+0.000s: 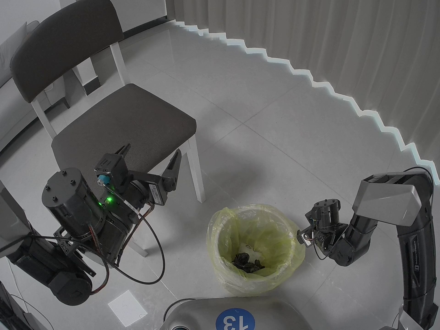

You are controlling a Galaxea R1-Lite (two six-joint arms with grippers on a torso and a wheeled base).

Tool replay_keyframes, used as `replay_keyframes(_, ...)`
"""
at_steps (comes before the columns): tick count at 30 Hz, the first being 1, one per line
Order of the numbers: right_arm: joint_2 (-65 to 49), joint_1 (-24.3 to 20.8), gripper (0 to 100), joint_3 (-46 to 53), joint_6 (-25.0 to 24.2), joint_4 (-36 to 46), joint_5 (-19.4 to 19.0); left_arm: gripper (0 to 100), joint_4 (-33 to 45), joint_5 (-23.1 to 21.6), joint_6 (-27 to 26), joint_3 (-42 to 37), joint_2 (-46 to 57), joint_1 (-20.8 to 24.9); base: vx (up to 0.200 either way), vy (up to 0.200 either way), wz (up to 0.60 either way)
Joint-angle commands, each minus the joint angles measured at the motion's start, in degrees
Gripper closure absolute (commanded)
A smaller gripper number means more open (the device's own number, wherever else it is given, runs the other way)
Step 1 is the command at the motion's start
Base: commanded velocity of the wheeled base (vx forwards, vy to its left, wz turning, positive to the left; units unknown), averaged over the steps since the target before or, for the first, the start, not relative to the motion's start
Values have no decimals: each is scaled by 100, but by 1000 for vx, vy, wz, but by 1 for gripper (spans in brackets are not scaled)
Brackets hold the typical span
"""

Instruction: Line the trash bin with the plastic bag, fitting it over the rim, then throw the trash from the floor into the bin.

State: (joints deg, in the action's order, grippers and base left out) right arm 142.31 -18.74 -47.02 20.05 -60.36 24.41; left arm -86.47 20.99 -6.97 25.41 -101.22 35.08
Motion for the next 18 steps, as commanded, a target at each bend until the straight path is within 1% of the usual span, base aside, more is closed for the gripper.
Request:
replay_keyframes(1, 332, -104, 0, -194, 16, 59, -6, 0, -10, 10, -23, -9, 14, -10, 0, 0, 0)
replay_keyframes(2, 341, -139, 0, -343, 16, 261, -120, 0, -10, 10, -32, -18, -3, -28, 0, 0, 0)
replay_keyframes(3, 350, -157, 0, -457, 16, 349, -155, 0, -10, 10, -41, -18, -3, -46, 0, 0, 0)
replay_keyframes(9, 394, -244, 0, -1046, 16, 920, -164, 0, -10, 19, -41, -36, -12, -98, 0, 0, 0)
replay_keyframes(18, 517, -236, 0, -1424, 16, 1008, -85, 0, 16, -7, 12, -18, -65, -98, 0, 0, 0)
